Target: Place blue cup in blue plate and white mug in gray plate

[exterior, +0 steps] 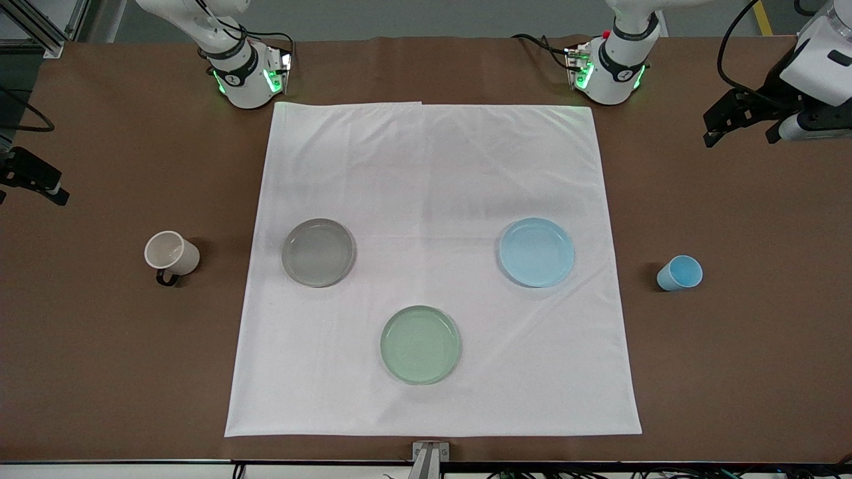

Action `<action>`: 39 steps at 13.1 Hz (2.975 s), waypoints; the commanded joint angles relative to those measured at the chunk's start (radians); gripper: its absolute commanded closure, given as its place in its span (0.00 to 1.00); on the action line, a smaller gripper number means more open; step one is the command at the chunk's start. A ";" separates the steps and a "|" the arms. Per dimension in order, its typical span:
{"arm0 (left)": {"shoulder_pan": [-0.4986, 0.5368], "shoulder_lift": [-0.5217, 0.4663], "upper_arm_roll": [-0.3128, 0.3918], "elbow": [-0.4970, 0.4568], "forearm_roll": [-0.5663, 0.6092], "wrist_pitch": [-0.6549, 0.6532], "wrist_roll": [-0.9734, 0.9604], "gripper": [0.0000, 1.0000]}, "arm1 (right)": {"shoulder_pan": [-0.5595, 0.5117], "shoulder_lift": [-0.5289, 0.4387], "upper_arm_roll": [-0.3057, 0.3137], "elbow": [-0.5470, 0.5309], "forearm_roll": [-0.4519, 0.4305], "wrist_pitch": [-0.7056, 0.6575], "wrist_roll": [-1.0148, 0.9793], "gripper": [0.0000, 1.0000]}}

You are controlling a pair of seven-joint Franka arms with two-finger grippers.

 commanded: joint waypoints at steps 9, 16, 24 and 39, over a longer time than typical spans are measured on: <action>0.025 0.111 0.009 0.031 0.045 -0.016 0.060 0.00 | -0.011 0.010 0.006 0.016 -0.002 -0.015 0.004 0.00; 0.163 0.249 0.009 -0.199 0.048 0.350 0.175 0.00 | -0.012 0.088 0.004 -0.014 -0.006 -0.025 0.001 0.00; 0.251 0.507 0.007 -0.253 0.117 0.736 0.226 0.05 | -0.101 0.309 0.007 -0.278 0.002 0.435 -0.143 0.00; 0.249 0.619 0.004 -0.241 0.114 0.771 0.224 0.72 | -0.138 0.445 0.009 -0.476 0.003 0.755 -0.145 0.22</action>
